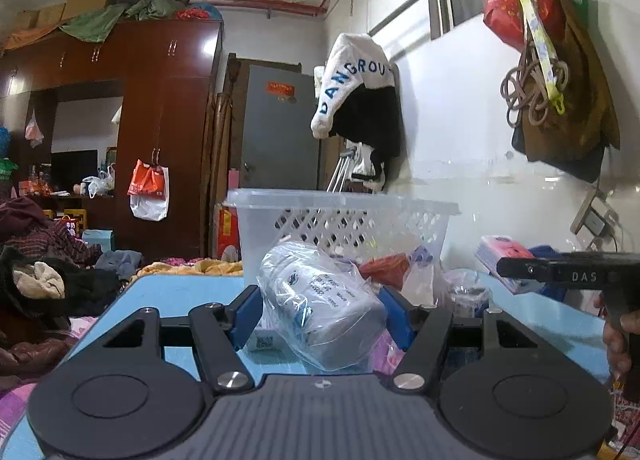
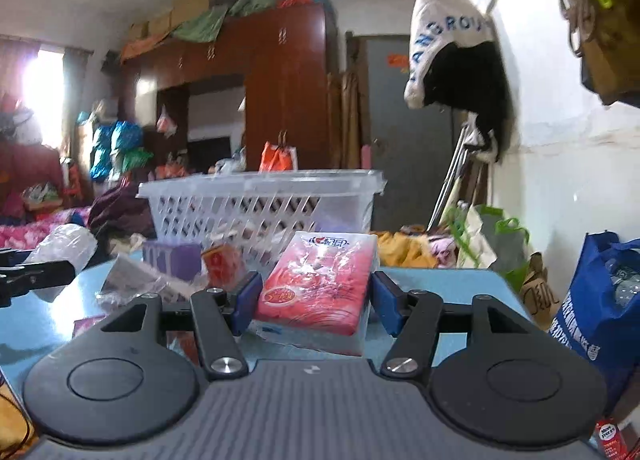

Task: Organize objects
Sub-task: 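Carry both items over the white basket and open both tools to release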

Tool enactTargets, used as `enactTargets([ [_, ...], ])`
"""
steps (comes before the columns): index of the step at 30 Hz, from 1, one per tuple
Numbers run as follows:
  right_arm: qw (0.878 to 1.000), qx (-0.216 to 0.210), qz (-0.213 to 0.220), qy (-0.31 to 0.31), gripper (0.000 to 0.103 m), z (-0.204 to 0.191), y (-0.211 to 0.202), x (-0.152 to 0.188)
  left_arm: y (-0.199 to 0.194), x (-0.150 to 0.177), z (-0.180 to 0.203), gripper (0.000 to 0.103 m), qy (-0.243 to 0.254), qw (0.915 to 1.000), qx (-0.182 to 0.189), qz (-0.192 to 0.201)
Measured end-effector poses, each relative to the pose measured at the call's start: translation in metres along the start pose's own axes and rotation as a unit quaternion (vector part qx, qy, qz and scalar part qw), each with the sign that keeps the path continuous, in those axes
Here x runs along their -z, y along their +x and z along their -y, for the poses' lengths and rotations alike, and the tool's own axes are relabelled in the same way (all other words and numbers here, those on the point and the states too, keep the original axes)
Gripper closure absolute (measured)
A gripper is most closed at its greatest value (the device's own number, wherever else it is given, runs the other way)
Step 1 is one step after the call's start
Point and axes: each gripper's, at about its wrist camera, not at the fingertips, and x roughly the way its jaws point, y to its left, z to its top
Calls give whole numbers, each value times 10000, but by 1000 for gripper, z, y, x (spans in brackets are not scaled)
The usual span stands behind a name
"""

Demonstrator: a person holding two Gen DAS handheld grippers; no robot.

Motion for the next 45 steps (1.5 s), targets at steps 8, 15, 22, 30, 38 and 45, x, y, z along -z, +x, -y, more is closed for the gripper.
enactTargets([
  [8,9986,-386,305,195,40,-3,-7,-25,7,-26,-1,36,-103,9998,103,153],
  [15,9960,-493,474,-573,41,-32,37,-93,56,-91,3,36,-200,9991,337,172],
  [22,9976,-510,-209,-410,40,-23,126,-131,141,-143,7,36,-240,9990,118,-352],
  [30,9981,-233,-98,-561,0,-19,111,-117,191,-131,-11,24,-706,9909,-263,-1115],
  [38,9982,-137,-579,-24,0,15,59,-71,67,-88,6,3,-300,9980,381,-396],
  [45,9868,184,-1606,100,0,28,94,-37,17,-32,-2,3,-711,9933,732,-546],
])
